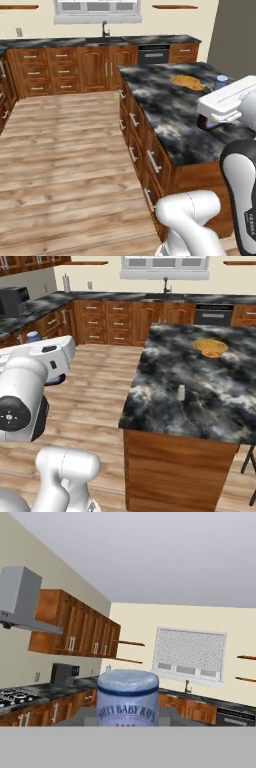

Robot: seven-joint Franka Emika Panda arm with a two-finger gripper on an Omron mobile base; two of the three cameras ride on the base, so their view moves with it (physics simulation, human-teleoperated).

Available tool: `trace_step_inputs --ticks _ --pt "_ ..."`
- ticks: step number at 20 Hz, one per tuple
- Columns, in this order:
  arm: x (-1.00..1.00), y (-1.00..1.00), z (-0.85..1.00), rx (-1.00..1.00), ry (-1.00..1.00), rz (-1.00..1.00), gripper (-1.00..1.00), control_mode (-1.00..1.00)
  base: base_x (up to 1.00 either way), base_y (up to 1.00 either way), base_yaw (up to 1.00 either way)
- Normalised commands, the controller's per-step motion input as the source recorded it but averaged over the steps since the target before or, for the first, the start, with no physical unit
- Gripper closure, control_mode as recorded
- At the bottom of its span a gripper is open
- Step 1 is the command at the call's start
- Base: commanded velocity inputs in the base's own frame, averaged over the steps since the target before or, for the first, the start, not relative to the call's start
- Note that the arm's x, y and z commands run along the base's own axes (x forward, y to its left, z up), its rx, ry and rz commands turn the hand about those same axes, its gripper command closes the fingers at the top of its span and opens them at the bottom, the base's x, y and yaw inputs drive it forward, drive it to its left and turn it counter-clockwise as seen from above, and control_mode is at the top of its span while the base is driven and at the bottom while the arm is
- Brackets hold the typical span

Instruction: Move the condiment bottle and shaker from the cabinet to the dining counter.

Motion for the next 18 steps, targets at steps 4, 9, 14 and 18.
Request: trace_step_inputs --ticks 4,9,14,18 --pt "0.0 0.0 0.0 0.0 0.0 0.0 1.0 1.0 0.0 -0.82 -0.12" --pt "0.0 0.0 0.0 0.0 0.0 0.0 1.0 1.0 0.0 -0.7 -0.12" --pt "0.0 0.0 0.0 0.0 0.0 0.0 1.0 1.0 0.1 -0.52 -0.1" --pt "0.0 0.0 0.0 0.0 0.0 0.0 1.0 1.0 0.23 -0.51 -0.07"
